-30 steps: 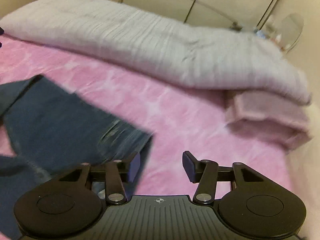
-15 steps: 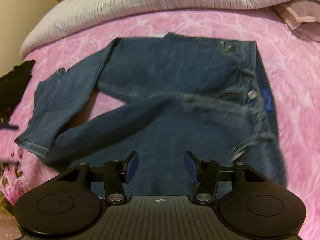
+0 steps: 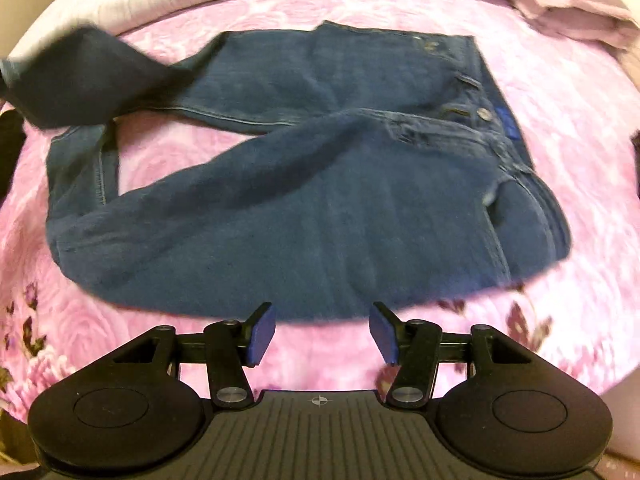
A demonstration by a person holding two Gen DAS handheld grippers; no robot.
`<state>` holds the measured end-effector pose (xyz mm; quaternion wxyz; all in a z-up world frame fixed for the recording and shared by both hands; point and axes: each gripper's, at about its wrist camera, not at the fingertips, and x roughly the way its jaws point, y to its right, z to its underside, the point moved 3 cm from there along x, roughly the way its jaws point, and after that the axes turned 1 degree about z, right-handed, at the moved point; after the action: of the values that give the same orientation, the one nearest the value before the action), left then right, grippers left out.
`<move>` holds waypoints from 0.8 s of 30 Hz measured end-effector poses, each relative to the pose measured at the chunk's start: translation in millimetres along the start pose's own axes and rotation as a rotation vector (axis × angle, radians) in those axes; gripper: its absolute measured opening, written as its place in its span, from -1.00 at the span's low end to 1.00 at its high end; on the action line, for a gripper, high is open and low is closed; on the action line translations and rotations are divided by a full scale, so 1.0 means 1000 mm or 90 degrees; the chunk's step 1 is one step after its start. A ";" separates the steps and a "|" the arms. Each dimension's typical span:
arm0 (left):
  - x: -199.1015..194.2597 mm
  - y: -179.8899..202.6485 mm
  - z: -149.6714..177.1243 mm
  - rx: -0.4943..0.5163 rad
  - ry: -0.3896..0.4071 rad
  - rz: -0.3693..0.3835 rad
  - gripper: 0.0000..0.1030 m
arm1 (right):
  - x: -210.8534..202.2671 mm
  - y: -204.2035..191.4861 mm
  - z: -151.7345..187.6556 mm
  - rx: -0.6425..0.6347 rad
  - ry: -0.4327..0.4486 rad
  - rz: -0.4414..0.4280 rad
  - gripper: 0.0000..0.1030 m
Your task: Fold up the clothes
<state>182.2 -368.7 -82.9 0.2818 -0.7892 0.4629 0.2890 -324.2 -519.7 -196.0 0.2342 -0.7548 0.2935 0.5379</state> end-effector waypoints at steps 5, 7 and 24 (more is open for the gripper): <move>0.009 -0.037 0.015 -0.073 -0.049 -0.103 -0.26 | -0.003 0.017 0.011 0.019 -0.007 0.010 0.14; 0.002 -0.006 0.043 -0.042 -0.071 -0.074 -0.03 | -0.001 0.026 0.019 0.017 -0.011 0.007 0.17; -0.017 0.105 0.207 -0.204 -0.182 -0.035 0.22 | 0.052 0.180 0.070 0.082 0.075 -0.031 0.25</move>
<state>41.0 -254.9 -228.9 0.2231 -0.7871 0.3448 0.4603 -483.7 -612.6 -274.2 0.2775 -0.7754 0.3225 0.4667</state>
